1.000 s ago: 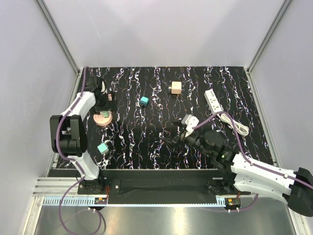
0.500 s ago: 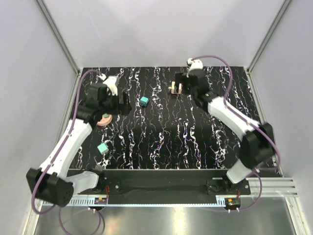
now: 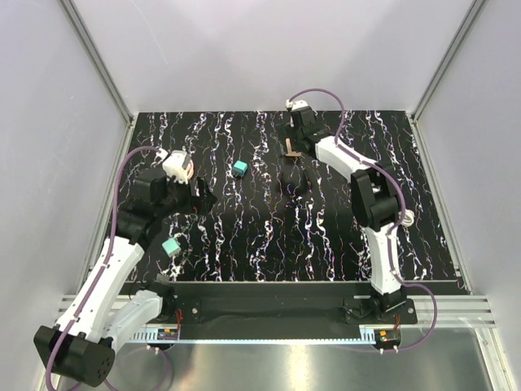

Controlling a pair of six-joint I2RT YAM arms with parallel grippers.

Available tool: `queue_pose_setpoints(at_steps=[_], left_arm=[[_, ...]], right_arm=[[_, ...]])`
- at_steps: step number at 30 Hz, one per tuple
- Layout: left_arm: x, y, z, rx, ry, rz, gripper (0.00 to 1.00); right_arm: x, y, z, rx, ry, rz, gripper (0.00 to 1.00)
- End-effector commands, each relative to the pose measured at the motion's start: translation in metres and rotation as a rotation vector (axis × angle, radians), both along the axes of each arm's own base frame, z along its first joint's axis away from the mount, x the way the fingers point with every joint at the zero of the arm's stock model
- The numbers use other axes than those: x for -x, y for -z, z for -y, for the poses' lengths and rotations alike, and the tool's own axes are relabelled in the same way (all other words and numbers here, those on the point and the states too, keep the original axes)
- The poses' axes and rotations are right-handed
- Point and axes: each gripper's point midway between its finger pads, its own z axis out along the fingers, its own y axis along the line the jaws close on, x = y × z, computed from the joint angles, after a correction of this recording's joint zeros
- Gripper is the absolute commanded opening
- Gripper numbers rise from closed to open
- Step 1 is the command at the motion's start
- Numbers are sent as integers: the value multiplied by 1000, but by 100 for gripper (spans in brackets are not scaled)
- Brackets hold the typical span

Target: Insert the plug

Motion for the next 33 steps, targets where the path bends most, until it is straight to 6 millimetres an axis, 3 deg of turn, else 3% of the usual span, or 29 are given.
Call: queue_pose_setpoints(at_steps=[1,2,3,10,13,14,16,19,20,22,23,24,27,28,30,31,32,33], left_arm=[[-7,-15,10,44,39,78,98],[-7,-15,10,45,41,76,98],[-8,-15,10,44,43,75,97],[-10,-11,8,39,23,68,95],[-10,-9,12,49,37,57,93],[-10,-9,12,48,37,56,93],[-10,-10,12,48,38,61,93],[-9,-11,13,53,45,64,92],[-9,-12,14,55,51,67,92],[-8,-11,15,59,59,63,92],[-8,-12,16,64,67,63,92],[-7,-13,19,73,85,62,91],[-3,-15,28,104,130,63,90],[-2,-15,31,114,145,61,90],[1,-20,38,144,189,72,90],[2,-23,41,155,208,79,90],[2,-29,45,171,231,101,90],[8,-33,53,207,278,103,90]], right_arm=[[-30,-6,-1,64,-5,70,97],[-36,-9,-2,70,-1,85,97],[-39,7,-1,87,3,66,97],[-48,37,-9,113,-39,38,94],[-48,34,-9,127,-59,46,69],[-45,37,-6,130,-58,37,44],[-38,17,-9,98,-75,53,32],[-10,-3,-16,-11,-94,28,20],[8,-12,-16,-80,-72,5,18],[33,-18,-25,-182,-96,-36,16],[55,-4,-27,-249,-81,-103,16],[70,-26,-36,-326,-122,-99,15],[114,-44,-50,-518,-165,-161,14],[131,-37,-53,-589,-139,-224,14],[150,-72,-65,-724,-201,-222,14],[165,-70,-69,-815,-166,-298,14],[166,-95,-78,-909,-212,-251,14],[184,-123,-87,-1017,-293,-267,13]])
